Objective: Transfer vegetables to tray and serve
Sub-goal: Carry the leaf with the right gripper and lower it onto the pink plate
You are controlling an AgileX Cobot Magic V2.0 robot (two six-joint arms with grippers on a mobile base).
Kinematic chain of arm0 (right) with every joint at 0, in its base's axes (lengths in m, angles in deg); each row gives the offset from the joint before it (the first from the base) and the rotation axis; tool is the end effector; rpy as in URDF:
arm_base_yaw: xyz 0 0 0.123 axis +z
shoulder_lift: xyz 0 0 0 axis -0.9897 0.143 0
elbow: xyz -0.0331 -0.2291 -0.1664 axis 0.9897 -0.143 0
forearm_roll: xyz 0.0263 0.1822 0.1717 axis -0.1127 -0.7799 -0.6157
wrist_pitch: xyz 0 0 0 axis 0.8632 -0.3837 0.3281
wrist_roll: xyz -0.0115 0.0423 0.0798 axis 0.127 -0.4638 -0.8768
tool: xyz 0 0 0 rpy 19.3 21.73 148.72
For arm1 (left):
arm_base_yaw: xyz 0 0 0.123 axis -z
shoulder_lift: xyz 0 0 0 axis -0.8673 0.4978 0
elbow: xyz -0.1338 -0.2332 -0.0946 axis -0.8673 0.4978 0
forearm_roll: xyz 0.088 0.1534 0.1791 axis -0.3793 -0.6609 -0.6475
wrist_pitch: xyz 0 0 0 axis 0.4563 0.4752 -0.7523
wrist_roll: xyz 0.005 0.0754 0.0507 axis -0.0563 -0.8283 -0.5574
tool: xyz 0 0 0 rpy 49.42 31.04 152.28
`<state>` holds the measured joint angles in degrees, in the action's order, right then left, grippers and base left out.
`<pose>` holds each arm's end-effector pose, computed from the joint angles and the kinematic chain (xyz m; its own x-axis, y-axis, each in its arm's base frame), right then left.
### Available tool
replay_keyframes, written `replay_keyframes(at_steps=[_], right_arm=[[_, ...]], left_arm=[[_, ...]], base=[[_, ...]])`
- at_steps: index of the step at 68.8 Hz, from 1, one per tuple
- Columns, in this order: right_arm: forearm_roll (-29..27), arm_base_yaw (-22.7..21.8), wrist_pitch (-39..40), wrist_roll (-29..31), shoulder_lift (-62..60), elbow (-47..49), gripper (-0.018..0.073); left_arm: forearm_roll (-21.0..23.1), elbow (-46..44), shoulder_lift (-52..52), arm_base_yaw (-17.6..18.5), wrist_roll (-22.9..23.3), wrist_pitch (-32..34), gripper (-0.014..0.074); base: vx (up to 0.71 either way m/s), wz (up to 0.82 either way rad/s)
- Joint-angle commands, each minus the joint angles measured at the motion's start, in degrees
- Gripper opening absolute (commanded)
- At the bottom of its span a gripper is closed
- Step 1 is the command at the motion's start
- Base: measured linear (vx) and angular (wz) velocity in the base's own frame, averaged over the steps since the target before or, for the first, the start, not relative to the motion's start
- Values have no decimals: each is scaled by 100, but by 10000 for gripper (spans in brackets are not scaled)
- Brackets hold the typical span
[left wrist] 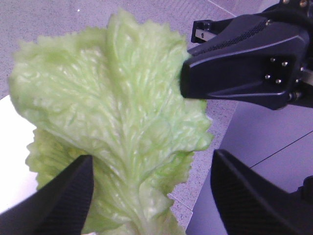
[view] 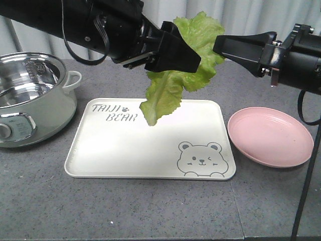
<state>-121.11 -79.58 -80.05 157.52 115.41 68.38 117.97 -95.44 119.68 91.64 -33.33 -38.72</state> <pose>0.2530 0.0817 0.3852 -0.3628 0.2534 -0.8968 -0.7265 0.5258 0.4425 0.2705 -0.2217 0.4460 -0.5370 0.3187 -0.7811 0.7901 0.5144 -0.3333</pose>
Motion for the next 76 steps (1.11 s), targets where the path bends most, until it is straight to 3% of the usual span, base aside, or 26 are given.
replay_keyframes(at_steps=[1, 22, 35, 42, 55, 69, 76], right_arm=[[-761, -34, 1, 38, -112, 180, -6], [-761, -34, 267, 44, -112, 180, -6], [-761, -34, 705, 44, -112, 180, -6], [-732, -98, 1029, 88, -112, 180, -6], [-263, -755, 1279, -23, -112, 180, -6], [357, -1615, 1199, -518, -25, 180, -6], [593, -1774, 1036, -604, 231, 180, -6]], left_arm=[[236, -122, -213, 20, 129, 329, 507], [-542, -122, -403, 20, 481, 468, 507], [-710, -122, -620, 20, 633, 599, 507], [-1092, -122, -737, 20, 648, 526, 507], [-2403, -122, -892, 20, 1088, -147, 507], [-4301, -122, -887, 20, 1958, -1109, 507], [-4694, -116, -887, 20, 2195, -1136, 507]], base=[[0, 0], [0, 0], [0, 0], [0, 0], [0, 0], [0, 0], [0, 0]])
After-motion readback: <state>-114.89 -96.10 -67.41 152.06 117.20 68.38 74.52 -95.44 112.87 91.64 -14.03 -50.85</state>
